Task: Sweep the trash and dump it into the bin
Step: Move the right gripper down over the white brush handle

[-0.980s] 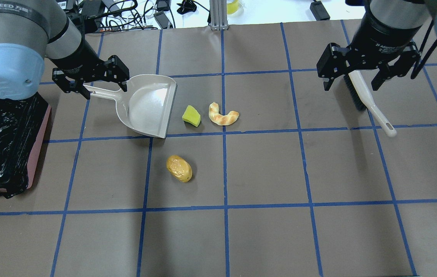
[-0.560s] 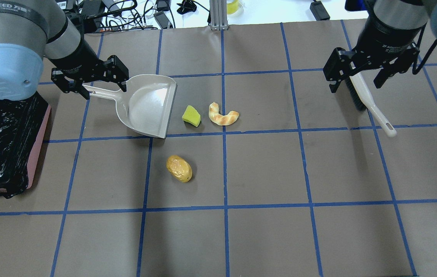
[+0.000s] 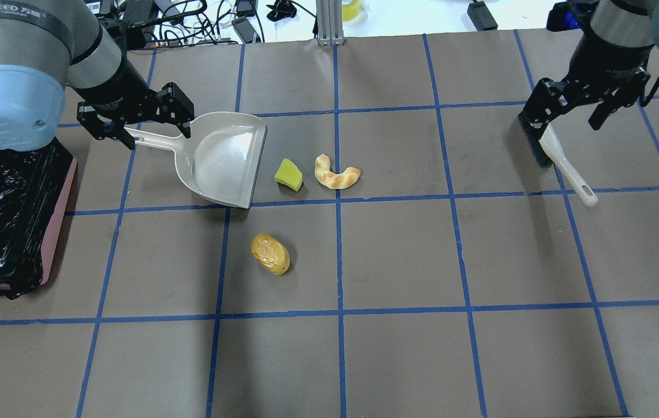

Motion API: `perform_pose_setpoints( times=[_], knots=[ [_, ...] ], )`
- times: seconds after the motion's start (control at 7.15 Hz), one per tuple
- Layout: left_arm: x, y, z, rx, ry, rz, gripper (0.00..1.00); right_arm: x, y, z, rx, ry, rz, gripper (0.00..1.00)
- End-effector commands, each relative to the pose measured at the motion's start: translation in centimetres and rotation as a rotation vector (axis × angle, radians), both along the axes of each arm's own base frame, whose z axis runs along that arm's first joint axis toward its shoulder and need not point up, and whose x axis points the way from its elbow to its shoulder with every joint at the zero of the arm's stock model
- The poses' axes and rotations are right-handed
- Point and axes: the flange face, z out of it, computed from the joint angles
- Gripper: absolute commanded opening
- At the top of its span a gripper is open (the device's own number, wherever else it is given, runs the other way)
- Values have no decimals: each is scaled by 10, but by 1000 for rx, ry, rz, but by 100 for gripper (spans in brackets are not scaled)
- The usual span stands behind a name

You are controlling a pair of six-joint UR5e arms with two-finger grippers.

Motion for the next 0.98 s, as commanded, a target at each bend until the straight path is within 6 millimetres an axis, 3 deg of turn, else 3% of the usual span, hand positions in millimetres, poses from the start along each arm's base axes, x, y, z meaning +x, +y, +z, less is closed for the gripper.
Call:
perform_pose_setpoints(
  times=[0.0,0.14,0.28,0.84],
  knots=[
    [0,0,0,0,1,0,100,-52,0,-58,32,6,41,99],
    [0,0,0,0,1,0,100,-64,5,-93,32,-12,59,99],
    [0,0,0,0,1,0,100,-62,12,-109,34,-12,64,99],
    [0,1,1,0,-1,0,100,-62,19,-135,74,-15,72,93]
  ],
)
